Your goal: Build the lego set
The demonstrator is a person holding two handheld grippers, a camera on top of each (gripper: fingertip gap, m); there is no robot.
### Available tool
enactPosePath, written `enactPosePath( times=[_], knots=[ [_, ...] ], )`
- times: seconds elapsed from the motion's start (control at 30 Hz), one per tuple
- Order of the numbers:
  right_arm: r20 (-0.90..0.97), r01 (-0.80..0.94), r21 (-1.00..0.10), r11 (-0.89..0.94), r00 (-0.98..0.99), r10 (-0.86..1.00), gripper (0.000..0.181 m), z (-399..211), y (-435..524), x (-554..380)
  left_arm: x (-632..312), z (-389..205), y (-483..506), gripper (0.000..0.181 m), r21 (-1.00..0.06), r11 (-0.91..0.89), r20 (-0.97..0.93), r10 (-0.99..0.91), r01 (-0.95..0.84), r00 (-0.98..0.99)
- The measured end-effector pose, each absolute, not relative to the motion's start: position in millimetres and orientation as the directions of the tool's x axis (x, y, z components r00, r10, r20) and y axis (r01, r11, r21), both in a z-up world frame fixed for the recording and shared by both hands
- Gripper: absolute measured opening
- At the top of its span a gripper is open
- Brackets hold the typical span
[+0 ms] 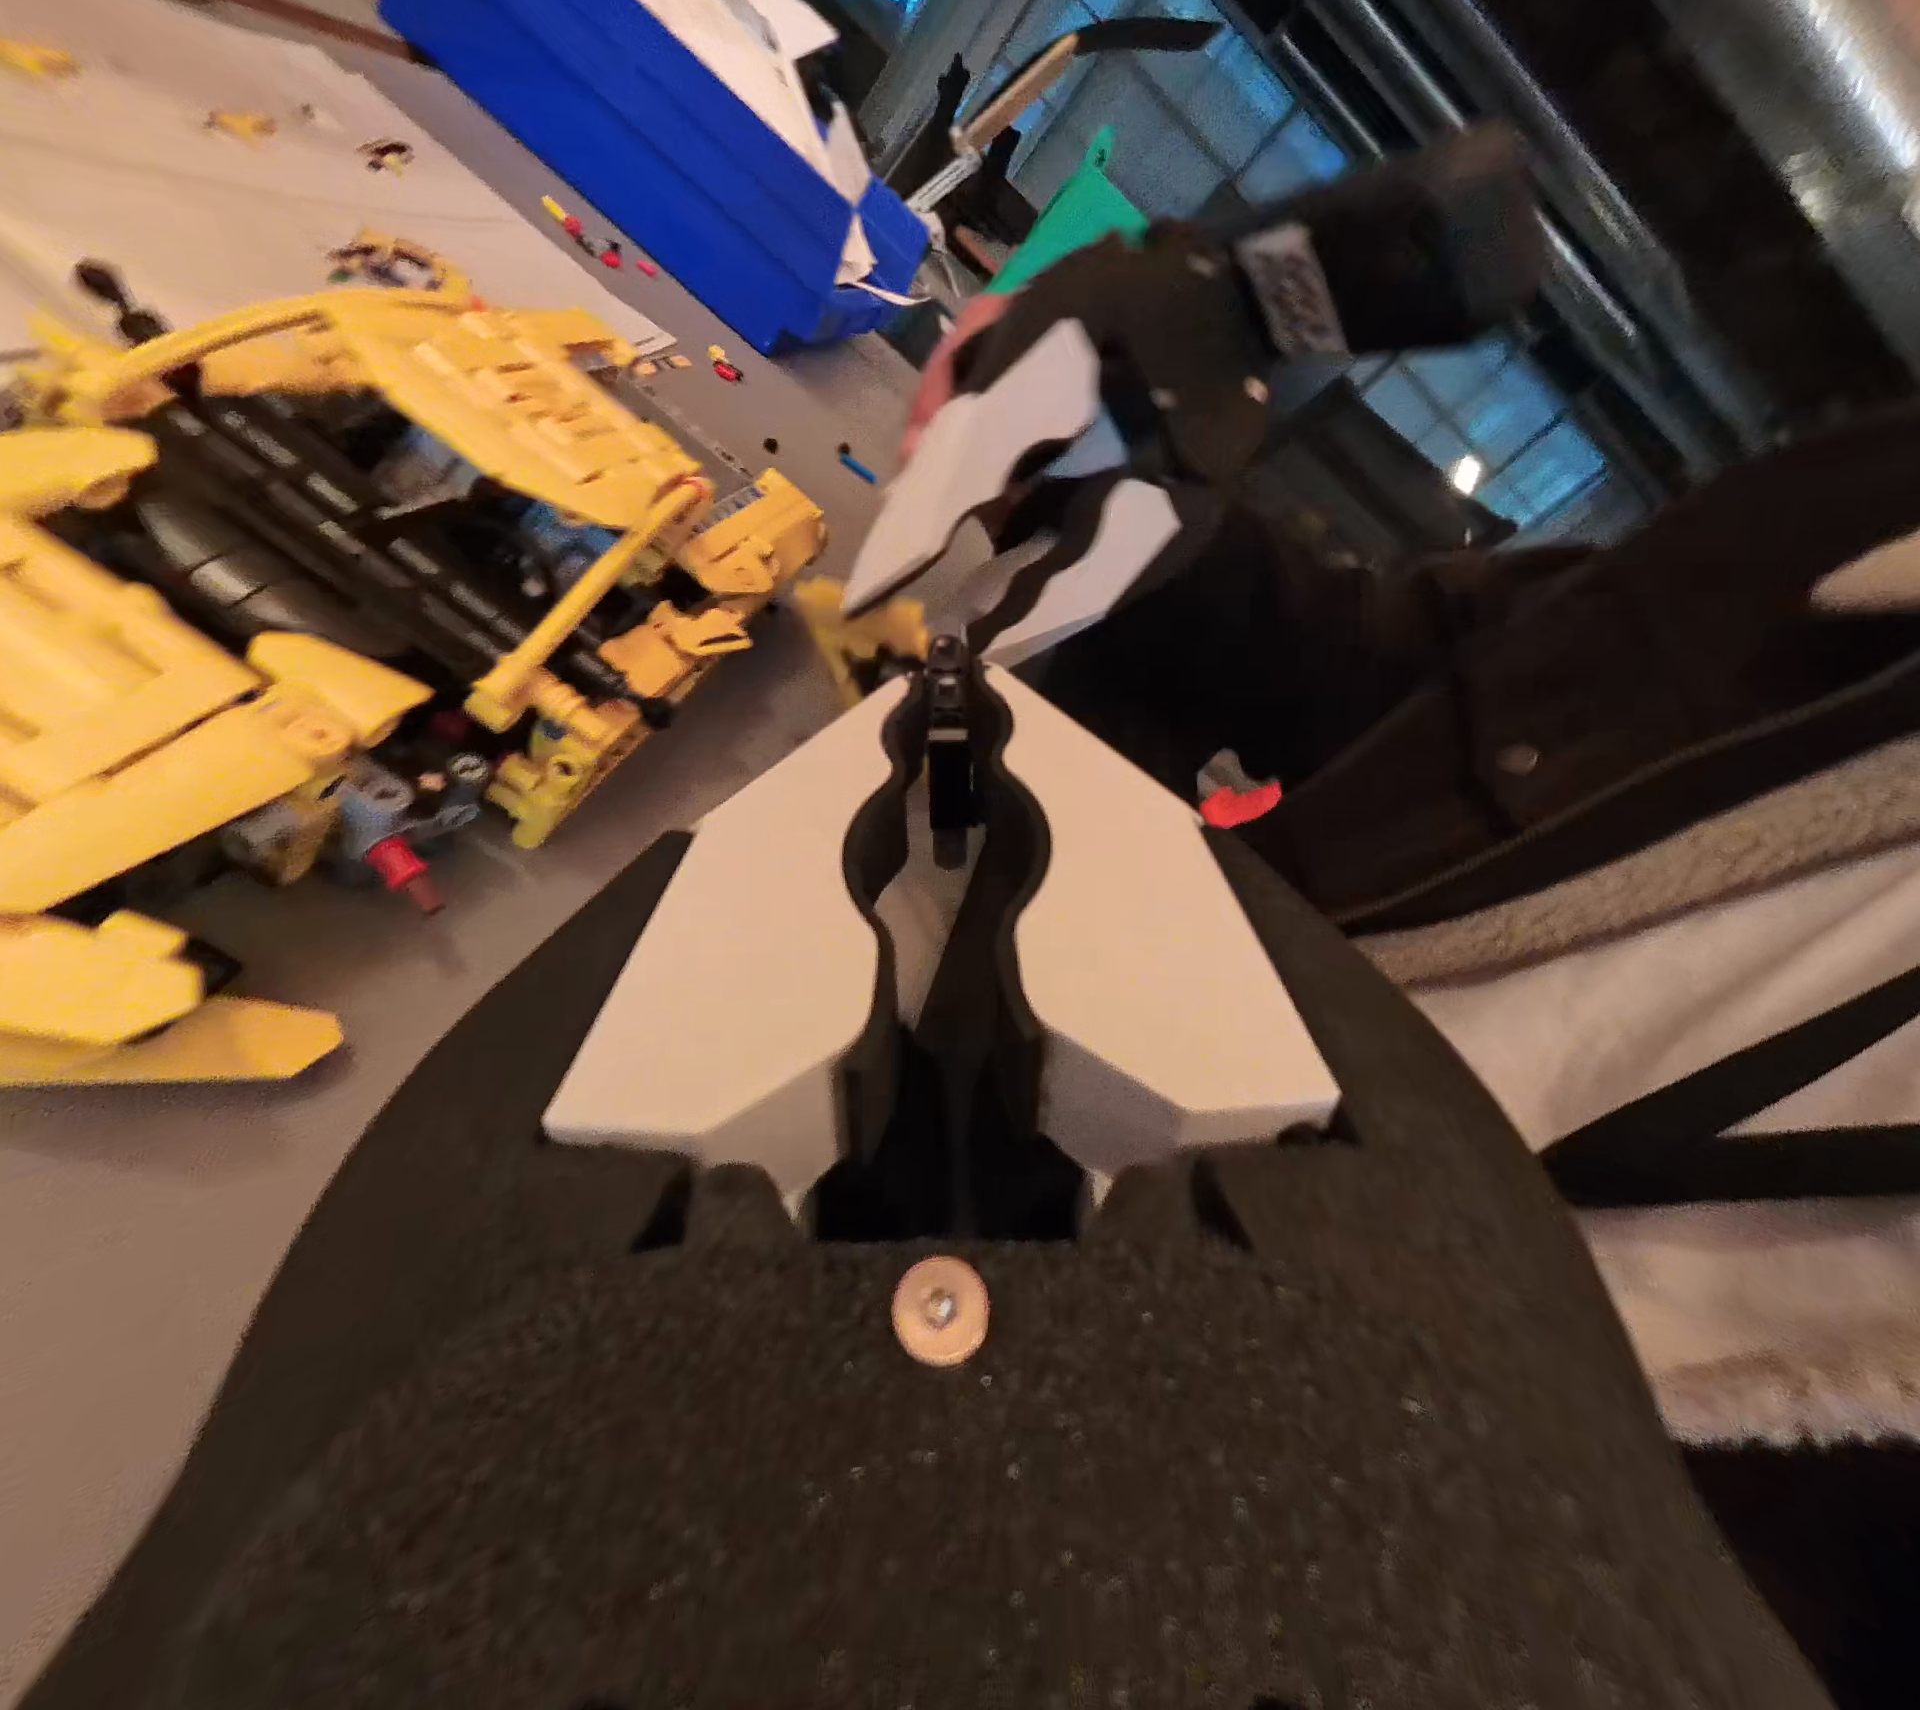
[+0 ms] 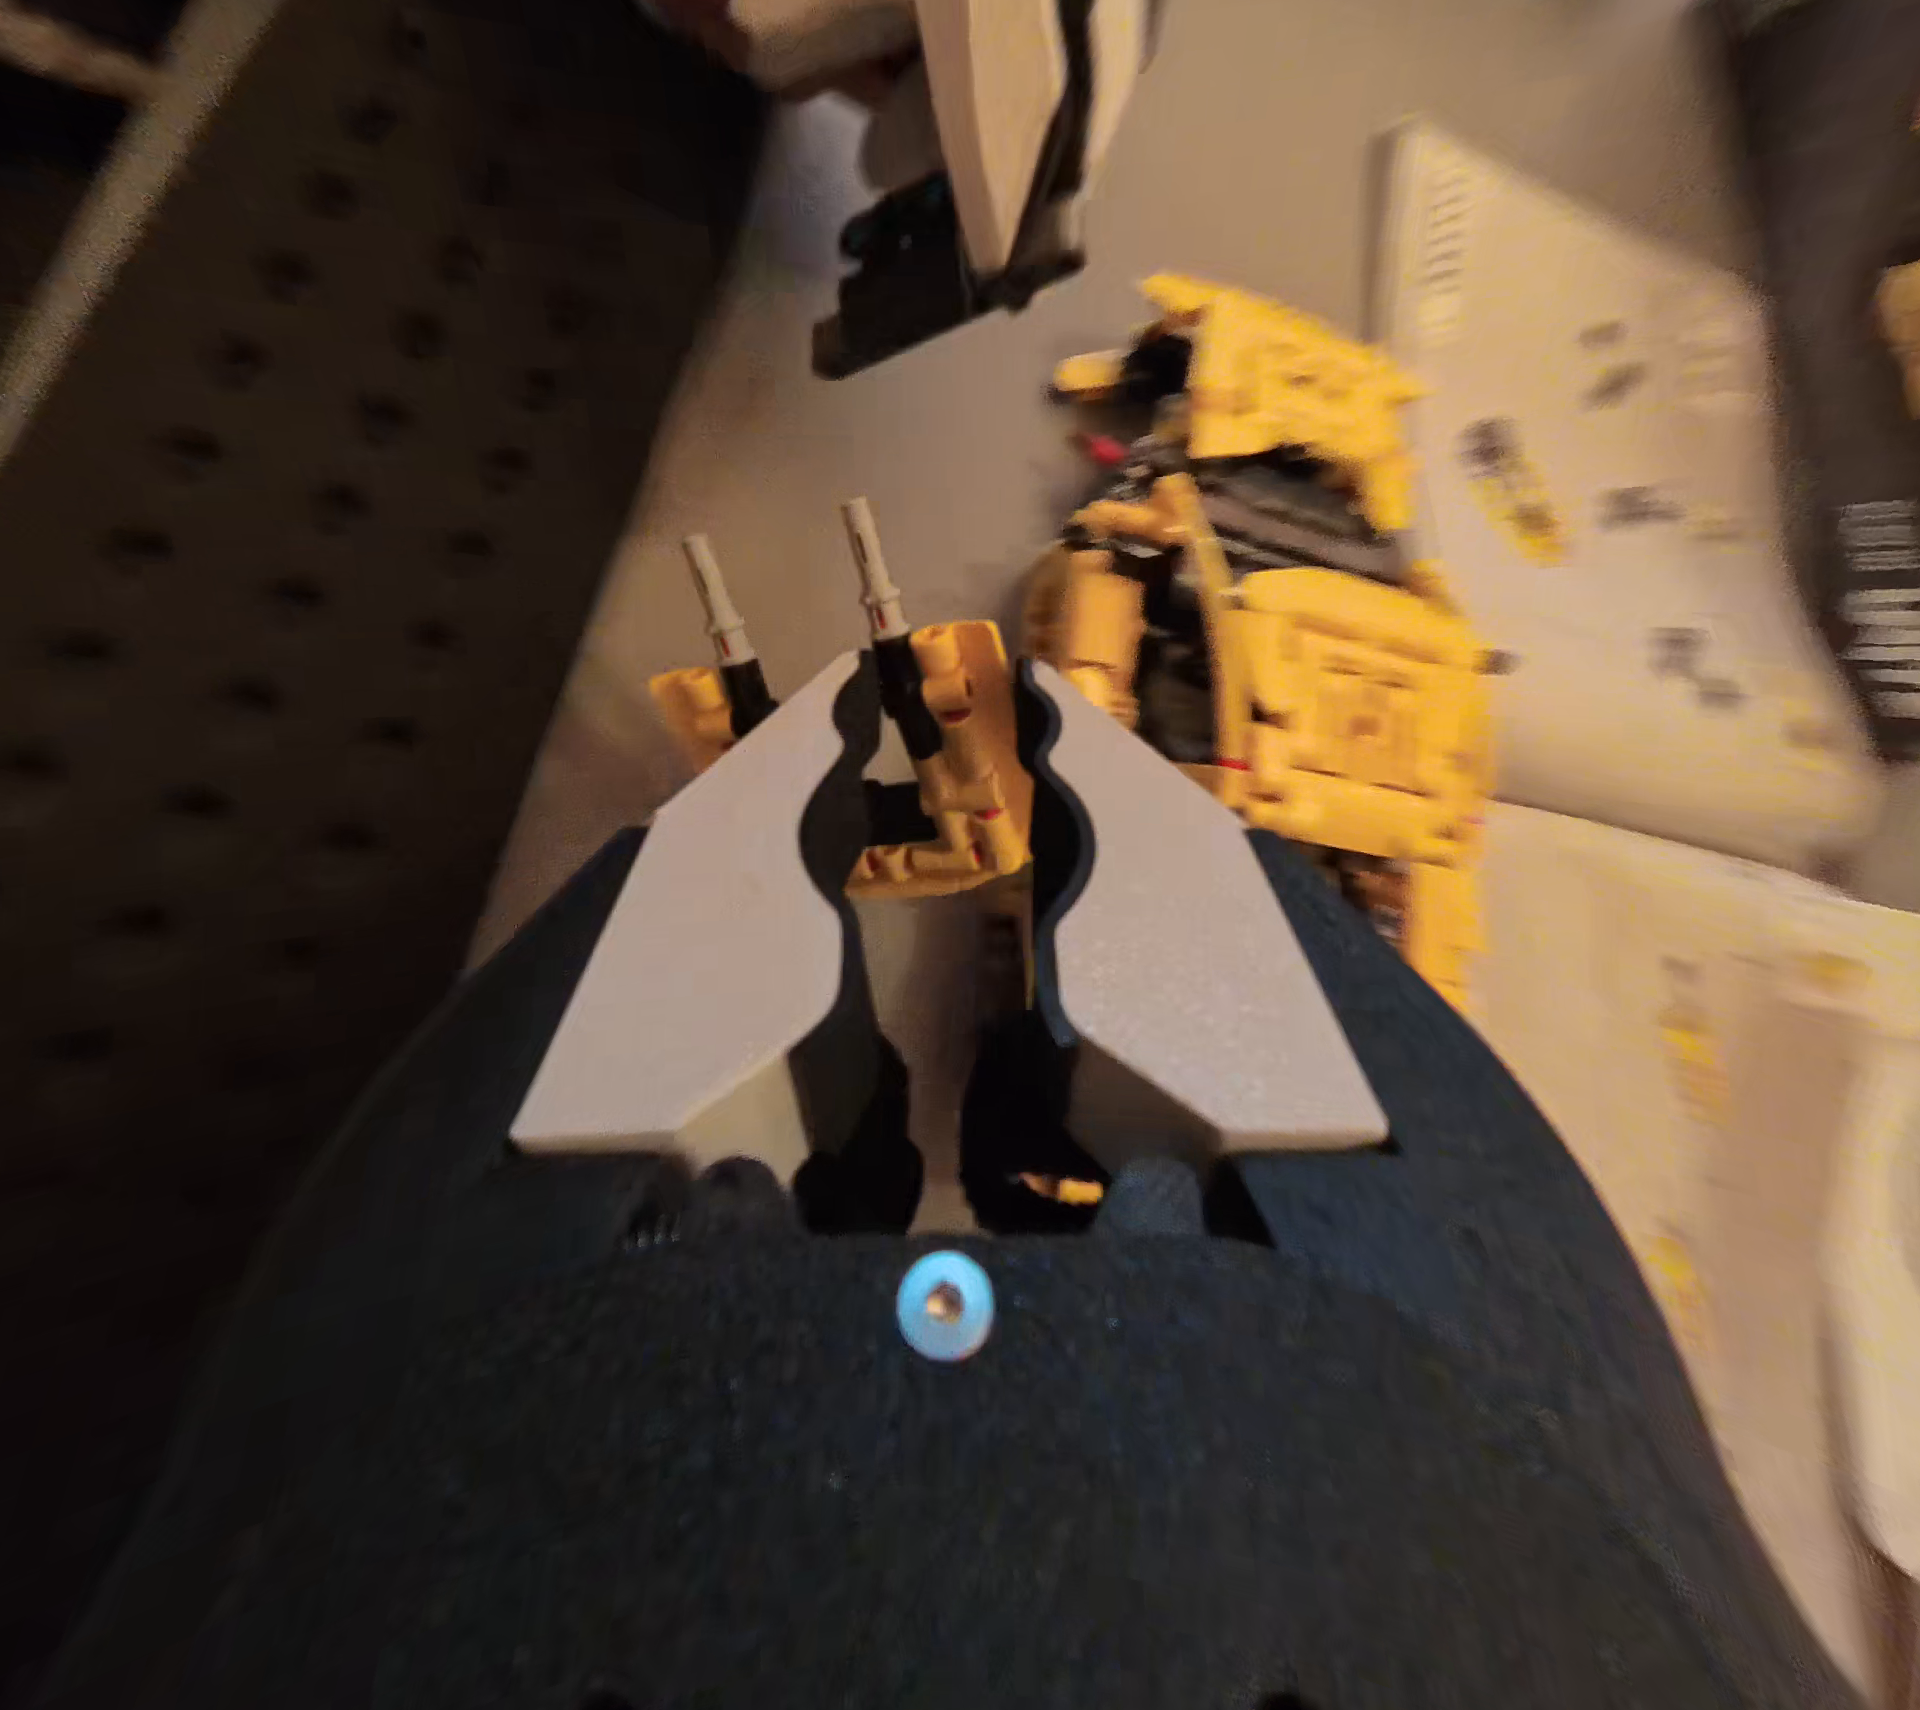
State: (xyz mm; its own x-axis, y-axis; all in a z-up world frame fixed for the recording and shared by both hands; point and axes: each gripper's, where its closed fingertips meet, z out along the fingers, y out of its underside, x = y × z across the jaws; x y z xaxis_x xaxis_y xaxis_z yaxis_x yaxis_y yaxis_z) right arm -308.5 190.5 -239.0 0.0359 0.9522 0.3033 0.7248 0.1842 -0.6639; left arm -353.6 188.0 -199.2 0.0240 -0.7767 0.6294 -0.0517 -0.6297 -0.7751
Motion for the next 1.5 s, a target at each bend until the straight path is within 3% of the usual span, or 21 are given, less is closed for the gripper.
enactPosePath(
  times=[0.13,0.47,0.67,0.83,1.0,1.23,1.3,1.37,1.5],
  knots=[
    [0.560,0.799,-0.560,0.219,0.169,0.811,0.026,-227,201,-300,-356,-206,202,0.006,-0.721,-0.692,0.690,-0.722,-0.033,0.055],
    [0.819,0.942,-0.302,0.146,0.179,0.545,0.026,-256,186,-272,-334,-218,169,0.007,-0.889,-0.388,0.377,-0.922,-0.243,0.094],
    [0.704,0.912,-0.410,0.028,0.297,0.645,0.026,-264,158,-272,-333,-217,162,0.007,-0.904,-0.342,0.335,-0.939,-0.257,0.071],
    [0.729,0.916,-0.402,-0.009,0.326,0.602,0.025,-255,140,-268,-334,-212,162,0.007,-0.901,-0.371,0.369,-0.928,-0.226,0.050],
    [0.661,0.875,-0.482,-0.042,0.395,0.638,0.019,-245,124,-274,-335,-207,157,0.007,-0.891,-0.406,0.414,-0.910,-0.202,0.002],
    [0.255,0.690,-0.696,-0.196,0.494,0.831,0.017,-242,114,-278,-338,-198,155,0.006,-0.821,-0.551,0.566,-0.820,-0.147,-0.084],
    [0.148,0.662,-0.708,-0.246,0.479,0.865,0.013,-247,113,-276,-339,-196,157,0.007,-0.796,-0.590,0.603,-0.791,-0.137,-0.099],
    [0.081,0.642,-0.711,-0.287,0.480,0.873,0.021,-251,117,-273,-339,-197,156,0.006,-0.764,-0.629,0.644,-0.756,-0.141,-0.118],
    [-0.013,0.593,-0.739,-0.320,0.462,0.887,0.011,-249,120,-271,-336,-206,157,0.006,-0.680,-0.709,0.732,-0.672,-0.188,-0.111]
  ],
)
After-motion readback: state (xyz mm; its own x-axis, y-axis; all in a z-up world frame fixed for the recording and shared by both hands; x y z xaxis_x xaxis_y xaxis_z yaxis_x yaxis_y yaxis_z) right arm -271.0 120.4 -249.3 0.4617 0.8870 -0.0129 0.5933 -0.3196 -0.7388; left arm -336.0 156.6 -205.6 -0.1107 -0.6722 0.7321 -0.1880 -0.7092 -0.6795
